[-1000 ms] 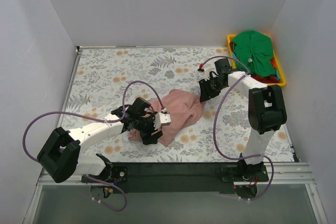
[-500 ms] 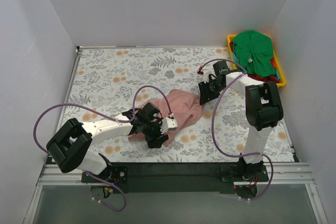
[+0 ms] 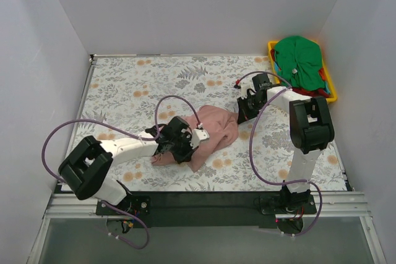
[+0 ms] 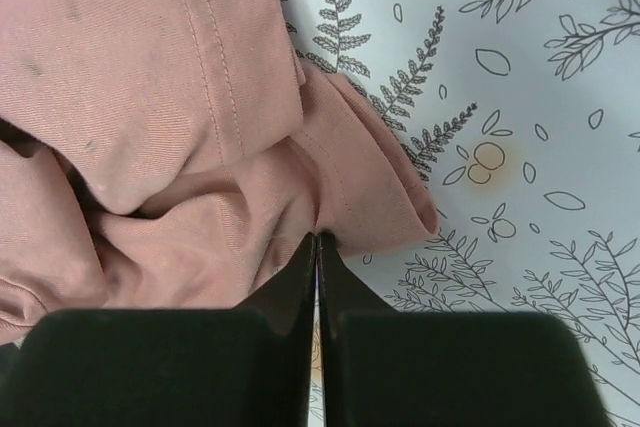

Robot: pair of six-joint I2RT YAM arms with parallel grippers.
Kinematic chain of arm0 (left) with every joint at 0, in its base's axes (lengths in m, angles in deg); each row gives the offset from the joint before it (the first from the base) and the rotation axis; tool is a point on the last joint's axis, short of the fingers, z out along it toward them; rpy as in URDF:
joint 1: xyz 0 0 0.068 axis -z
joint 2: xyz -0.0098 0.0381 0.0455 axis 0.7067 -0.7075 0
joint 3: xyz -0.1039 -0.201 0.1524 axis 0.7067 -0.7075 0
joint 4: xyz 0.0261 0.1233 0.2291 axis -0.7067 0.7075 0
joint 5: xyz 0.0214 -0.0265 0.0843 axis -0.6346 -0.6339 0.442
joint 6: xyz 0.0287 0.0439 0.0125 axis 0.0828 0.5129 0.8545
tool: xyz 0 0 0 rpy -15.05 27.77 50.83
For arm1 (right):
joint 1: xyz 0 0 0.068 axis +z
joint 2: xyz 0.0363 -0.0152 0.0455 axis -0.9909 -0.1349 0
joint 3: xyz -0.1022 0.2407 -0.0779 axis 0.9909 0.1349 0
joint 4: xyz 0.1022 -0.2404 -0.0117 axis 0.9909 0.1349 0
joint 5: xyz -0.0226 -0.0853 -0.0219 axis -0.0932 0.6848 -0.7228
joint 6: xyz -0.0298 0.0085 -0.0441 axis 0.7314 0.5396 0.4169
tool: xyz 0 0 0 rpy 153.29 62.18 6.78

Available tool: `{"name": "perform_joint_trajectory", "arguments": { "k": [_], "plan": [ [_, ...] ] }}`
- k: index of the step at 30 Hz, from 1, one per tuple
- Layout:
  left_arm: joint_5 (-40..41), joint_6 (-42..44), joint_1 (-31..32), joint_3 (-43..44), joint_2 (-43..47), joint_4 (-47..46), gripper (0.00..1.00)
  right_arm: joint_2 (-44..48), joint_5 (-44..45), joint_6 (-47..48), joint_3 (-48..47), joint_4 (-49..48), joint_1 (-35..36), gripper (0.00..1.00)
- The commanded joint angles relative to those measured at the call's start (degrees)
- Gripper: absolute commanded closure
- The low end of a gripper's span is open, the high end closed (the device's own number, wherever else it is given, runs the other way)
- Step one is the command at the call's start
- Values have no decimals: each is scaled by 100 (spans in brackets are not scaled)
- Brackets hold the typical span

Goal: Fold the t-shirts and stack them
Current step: Flatten the tshirt out

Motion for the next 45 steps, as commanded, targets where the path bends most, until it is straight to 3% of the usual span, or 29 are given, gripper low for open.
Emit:
{"name": "perform_joint_trajectory", "arguments": {
  "k": [1, 7, 10, 12, 17, 22, 27, 31, 35, 38, 39, 41, 42, 45],
  "plan": [
    [-1083, -270, -957, 450, 682, 1073, 100, 221, -39, 5, 47, 62, -140, 99],
    [-1627, 292, -2348, 1681, 1868, 2410, 100, 809, -197, 40, -76, 124, -641, 99],
    [-1557, 574, -2885, 2087, 1914, 2852, 100, 1091, -311, 58, -181, 141, -782, 99],
    [-1356, 653, -3263, 2360, 1870, 2862, 100, 1258, -320, 93, -269, 185, -844, 99],
    [-1600, 829, -5064, 3202, 1476, 2713, 100, 1865, -84, 172, -717, 211, -1090, 99],
    [-1801, 917, -6058, 3889, 1159, 2325, 100, 2321, -13, 155, -1148, 299, -1521, 99],
    [-2066, 1039, -6412, 4224, 974, 2404, 100, 2700, -249, 58, -1228, 387, -1591, 99],
    [-2075, 1251, -6412, 3532, 1228, 2440, 100, 2867, -653, -47, -781, 572, -1390, 99],
    [-1874, 1391, -6429, 3048, 1351, 2361, 100, 3201, -541, 40, 405, 563, -268, 99],
    [-1724, 1365, -6508, 2941, 1229, 2238, 100, 3298, -479, 14, 1022, 642, 78, 99],
    [-1593, 1304, -6526, 2958, 1141, 2168, 100, 3289, -452, 23, 1084, 651, 140, 83],
    [-1504, 1216, -6553, 3071, 827, 2106, 100, 3210, -128, 66, 988, 642, 62, 67],
    [-1487, 1138, -6561, 3133, 720, 2097, 100, 3175, -57, 119, 874, 642, 0, 54],
    [-1486, 953, -6561, 3353, 264, 2009, 100, 2842, -30, 172, 321, 633, -325, 48]
  ]
}}
